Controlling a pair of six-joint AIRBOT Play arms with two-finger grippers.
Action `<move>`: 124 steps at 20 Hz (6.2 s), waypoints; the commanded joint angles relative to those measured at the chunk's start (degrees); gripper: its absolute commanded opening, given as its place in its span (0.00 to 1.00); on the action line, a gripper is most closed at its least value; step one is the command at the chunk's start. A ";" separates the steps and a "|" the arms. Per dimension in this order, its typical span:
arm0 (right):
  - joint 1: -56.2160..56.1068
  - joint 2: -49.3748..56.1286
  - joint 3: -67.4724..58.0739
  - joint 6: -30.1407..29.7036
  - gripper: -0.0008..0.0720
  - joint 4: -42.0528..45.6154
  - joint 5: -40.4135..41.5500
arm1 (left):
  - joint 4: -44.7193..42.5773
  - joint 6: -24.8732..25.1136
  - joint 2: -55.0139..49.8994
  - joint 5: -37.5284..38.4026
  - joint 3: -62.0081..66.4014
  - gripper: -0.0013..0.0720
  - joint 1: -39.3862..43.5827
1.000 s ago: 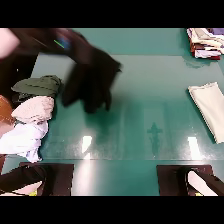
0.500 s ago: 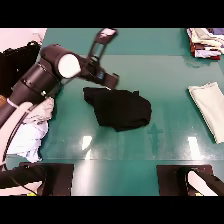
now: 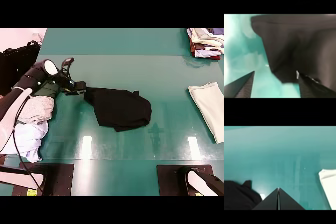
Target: Fold the shirts.
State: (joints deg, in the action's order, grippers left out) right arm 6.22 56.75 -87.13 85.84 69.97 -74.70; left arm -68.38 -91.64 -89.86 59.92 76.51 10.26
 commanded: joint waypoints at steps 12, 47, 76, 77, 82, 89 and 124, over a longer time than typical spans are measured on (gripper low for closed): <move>-2.32 1.03 21.24 -0.39 0.17 -0.17 -0.94 | 11.34 5.25 -6.23 -4.70 8.66 0.05 -1.84; -9.55 0.02 -18.18 -11.72 0.03 -11.32 -2.29 | 0.00 8.07 35.69 3.61 37.66 0.05 -1.84; -15.17 12.55 21.46 -6.93 0.67 -2.58 1.09 | 1.38 9.57 28.46 -2.03 -19.12 0.05 -1.84; -13.16 12.52 22.95 -6.93 0.67 -2.62 0.66 | 1.40 9.55 28.46 -2.03 -19.12 0.05 -1.84; -9.49 18.27 29.22 -6.97 0.62 -3.32 1.42 | 1.55 9.51 28.46 -2.01 -19.12 0.05 -1.84; -14.56 26.10 29.33 -7.19 0.60 -5.97 5.11 | 1.55 9.31 28.46 -2.01 -19.12 0.05 -1.84; -5.29 13.77 0.94 -5.07 0.03 -5.40 0.04 | -2.60 6.19 34.93 20.44 7.28 0.05 -1.84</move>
State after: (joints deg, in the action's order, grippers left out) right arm 5.13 64.03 -91.20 80.47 64.66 -78.63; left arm -71.68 -85.34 -54.54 79.50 94.15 8.43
